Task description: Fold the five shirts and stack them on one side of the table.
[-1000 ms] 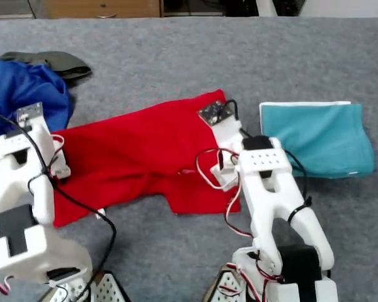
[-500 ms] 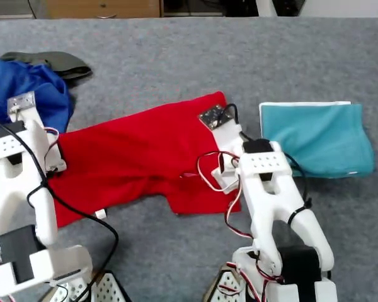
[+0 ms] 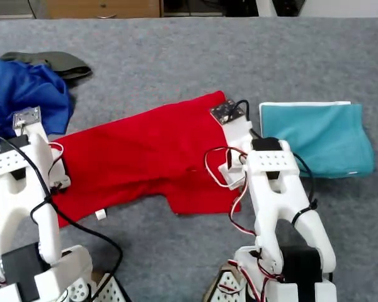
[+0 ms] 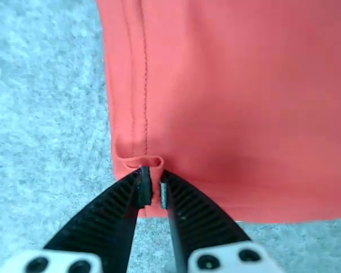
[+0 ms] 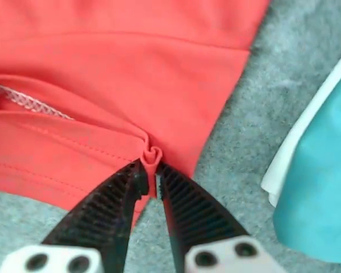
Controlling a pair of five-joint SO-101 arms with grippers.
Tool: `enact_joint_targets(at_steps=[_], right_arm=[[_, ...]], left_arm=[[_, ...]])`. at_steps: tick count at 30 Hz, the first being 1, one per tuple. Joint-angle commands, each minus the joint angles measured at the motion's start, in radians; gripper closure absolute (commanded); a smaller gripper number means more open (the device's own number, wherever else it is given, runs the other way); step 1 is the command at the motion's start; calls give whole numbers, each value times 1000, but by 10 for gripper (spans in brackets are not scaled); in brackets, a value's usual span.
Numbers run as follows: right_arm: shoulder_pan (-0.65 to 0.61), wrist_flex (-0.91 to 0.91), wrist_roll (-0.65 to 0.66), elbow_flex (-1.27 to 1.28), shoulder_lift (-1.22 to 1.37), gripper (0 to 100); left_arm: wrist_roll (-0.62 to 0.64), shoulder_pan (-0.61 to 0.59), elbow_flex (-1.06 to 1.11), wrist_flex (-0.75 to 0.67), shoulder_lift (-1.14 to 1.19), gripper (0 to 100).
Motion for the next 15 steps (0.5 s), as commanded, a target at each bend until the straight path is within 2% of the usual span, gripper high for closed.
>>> enact_joint_targets(at_steps=[1,11,15], right_arm=[[13,12,20,-25,-41,996],[4,118,52,-24,-229,996],[-2,103,55,5,-206,996]], left_arm=[[-8,-3,0,-26,-36,981],[-12,2,35,26,-96,981],[-12,3,87,21,-156,981]])
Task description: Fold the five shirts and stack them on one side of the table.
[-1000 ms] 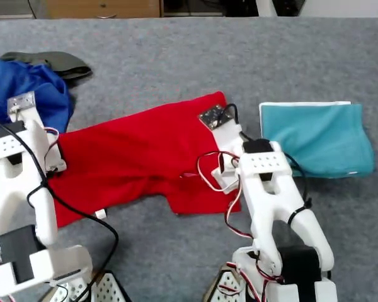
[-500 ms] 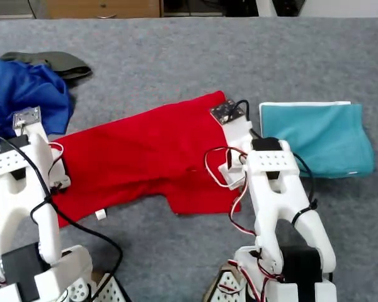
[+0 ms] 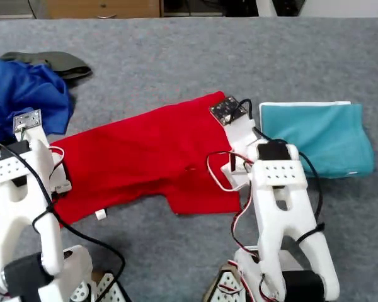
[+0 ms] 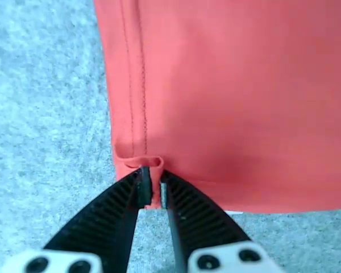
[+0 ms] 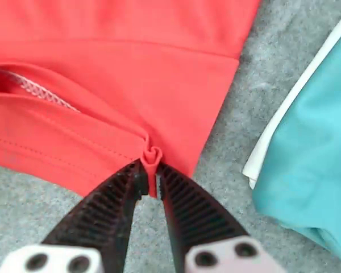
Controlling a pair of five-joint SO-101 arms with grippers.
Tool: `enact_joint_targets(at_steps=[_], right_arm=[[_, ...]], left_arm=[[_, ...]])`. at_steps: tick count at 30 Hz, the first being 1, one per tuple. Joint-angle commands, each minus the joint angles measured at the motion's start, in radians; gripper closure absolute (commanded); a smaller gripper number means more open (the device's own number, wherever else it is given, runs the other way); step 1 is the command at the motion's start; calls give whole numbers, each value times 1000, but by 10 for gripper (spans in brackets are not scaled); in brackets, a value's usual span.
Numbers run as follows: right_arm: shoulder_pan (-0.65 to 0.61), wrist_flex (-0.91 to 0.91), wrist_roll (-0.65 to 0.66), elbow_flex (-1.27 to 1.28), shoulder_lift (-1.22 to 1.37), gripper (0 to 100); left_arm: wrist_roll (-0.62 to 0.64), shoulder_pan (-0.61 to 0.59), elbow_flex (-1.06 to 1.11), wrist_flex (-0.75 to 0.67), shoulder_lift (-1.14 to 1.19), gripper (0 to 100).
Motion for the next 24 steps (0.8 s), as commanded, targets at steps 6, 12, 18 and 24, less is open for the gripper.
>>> enact_joint_targets(at_steps=[6,12,18,24], right_arm=[[-31,-48,11,45,33,996],[-88,-49,11,53,33,996],[-88,-52,28,65,33,996],[-90,-48,57,87,33,996]], left_arm=[[0,-52,57,-32,-96,981],[-2,-57,61,-38,-50,981],[-6,-74,61,-75,13,981],[2,-89,61,-110,84,980]])
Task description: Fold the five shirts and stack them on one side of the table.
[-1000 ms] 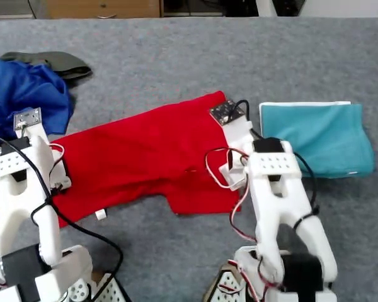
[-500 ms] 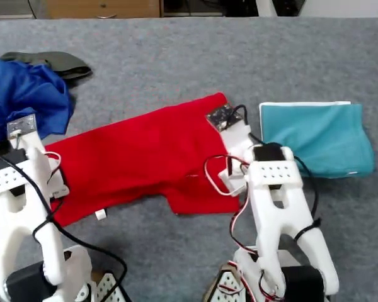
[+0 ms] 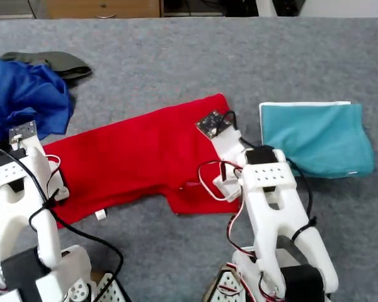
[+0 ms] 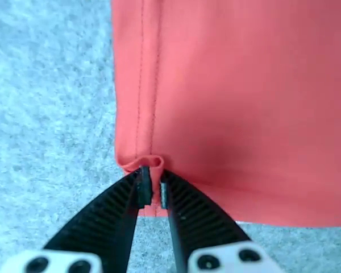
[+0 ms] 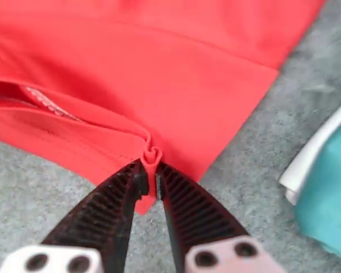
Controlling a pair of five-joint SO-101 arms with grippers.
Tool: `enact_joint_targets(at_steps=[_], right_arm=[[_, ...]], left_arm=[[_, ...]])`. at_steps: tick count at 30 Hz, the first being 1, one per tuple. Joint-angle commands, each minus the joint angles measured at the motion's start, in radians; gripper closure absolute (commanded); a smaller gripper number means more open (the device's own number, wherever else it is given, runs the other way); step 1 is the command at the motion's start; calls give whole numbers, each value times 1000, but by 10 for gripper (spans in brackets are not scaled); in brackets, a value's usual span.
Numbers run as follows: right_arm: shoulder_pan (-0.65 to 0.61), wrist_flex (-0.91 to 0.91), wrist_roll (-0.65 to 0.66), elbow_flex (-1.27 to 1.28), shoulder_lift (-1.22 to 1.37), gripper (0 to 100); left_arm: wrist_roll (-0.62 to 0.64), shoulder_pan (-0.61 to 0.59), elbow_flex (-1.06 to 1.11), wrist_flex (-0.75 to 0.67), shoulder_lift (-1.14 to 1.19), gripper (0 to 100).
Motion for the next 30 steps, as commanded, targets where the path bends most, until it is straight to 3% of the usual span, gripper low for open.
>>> enact_joint_targets(at_steps=[1,9,11,19,25,30], right_arm=[[-16,-8,18,1,-2,996],[-16,-5,69,7,-2,995],[-21,-3,80,13,-2,989],[-65,109,109,24,-120,755],[-65,176,114,15,-314,760],[-61,175,74,-44,-317,975]], left_arm=[[2,-25,-5,-18,10,980],[-5,-21,-5,-18,12,974],[-3,-23,-5,-17,12,924],[-6,-23,-49,71,10,876],[-8,-34,-204,239,8,879],[-6,-32,-433,436,-77,944]])
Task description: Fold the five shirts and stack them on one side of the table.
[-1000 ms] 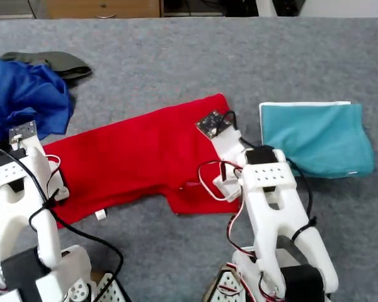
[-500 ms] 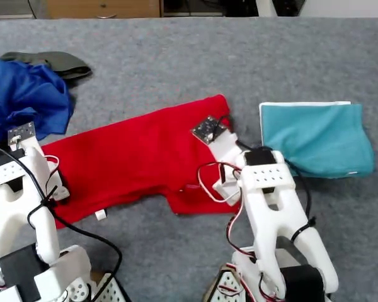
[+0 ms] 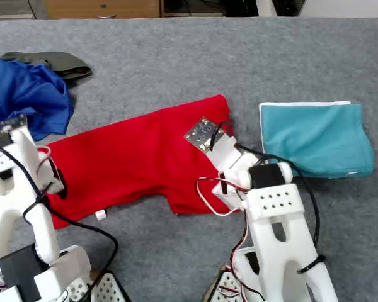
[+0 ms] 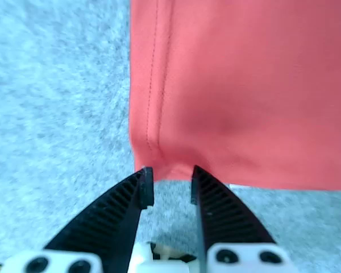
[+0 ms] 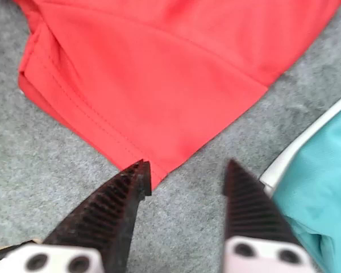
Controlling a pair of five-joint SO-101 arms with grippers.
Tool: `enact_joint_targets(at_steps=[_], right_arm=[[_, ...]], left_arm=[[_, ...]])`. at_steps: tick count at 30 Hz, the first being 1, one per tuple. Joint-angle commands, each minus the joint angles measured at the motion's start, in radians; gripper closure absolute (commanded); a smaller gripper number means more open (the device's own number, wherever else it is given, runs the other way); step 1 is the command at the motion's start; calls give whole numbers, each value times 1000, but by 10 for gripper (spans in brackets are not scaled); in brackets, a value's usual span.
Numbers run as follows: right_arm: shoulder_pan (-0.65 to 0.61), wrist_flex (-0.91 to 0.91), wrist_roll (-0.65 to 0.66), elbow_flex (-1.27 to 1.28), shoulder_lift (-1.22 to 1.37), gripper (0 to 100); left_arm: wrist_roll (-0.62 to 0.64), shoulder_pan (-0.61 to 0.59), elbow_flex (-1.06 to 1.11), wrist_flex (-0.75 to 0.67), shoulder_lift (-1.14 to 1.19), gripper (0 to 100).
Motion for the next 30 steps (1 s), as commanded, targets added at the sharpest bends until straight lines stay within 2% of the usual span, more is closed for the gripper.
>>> enact_joint_targets(at_steps=[1,4,6,13,19,25,30], right_arm=[[2,8,-37,-82,-8,998],[2,-26,-46,-151,56,981],[2,-75,-46,-217,140,995],[1,-138,-98,-670,648,995],[-4,-173,-149,-1040,1036,995],[19,-166,-181,-1356,1394,995],[84,-14,-219,-1689,1636,995]], left_arm=[[-6,-11,-201,137,-107,971],[6,-2,-308,204,-174,972],[64,8,-336,170,-182,973],[221,89,-201,-215,61,982],[219,54,-152,-480,297,982],[173,-6,-152,-577,444,981],[135,-41,-175,-582,492,981]])
